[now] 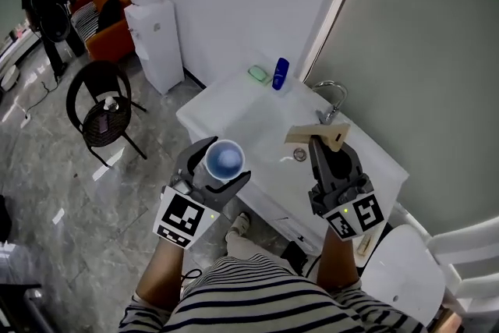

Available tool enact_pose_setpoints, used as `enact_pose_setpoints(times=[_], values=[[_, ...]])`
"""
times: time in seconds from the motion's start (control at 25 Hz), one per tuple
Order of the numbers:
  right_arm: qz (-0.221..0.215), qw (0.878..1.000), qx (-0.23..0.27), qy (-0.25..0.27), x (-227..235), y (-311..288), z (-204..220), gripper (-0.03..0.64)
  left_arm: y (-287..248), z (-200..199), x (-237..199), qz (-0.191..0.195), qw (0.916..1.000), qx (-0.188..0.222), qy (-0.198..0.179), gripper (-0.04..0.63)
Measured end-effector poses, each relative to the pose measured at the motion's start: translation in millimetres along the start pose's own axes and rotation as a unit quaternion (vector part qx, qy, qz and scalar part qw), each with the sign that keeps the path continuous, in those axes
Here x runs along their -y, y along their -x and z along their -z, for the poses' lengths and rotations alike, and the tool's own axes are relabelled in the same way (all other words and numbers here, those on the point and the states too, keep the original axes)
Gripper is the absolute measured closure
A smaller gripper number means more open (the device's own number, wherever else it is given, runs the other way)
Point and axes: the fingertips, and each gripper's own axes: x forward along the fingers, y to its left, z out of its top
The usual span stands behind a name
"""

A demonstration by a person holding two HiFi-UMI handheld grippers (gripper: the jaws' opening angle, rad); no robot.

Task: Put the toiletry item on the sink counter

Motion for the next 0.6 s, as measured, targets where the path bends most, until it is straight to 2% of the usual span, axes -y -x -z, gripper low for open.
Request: enact_pose_setpoints(times=[0.2,0.36,0.6], values=[[0.028,1.000,-0.004,-0.011,53.9,-37.9,16.7,0.597,-67.8,-5.1,-36.8,0.044,0.9990,-0.001,-0.006,0.221],[0.069,0.997,-0.012,-0.020,89.7,-54.3,24.5,0.597,-120.9,-11.7,-55.1,0.099,0.9950,-0.001,-0.008,0.221],[0.118,0.993,-0.017,-0.012,138.4,-63.1,35.3,0.597,-200.0,-17.1,-60.6,0.164,0.9853,0.002,-0.048,0.219]])
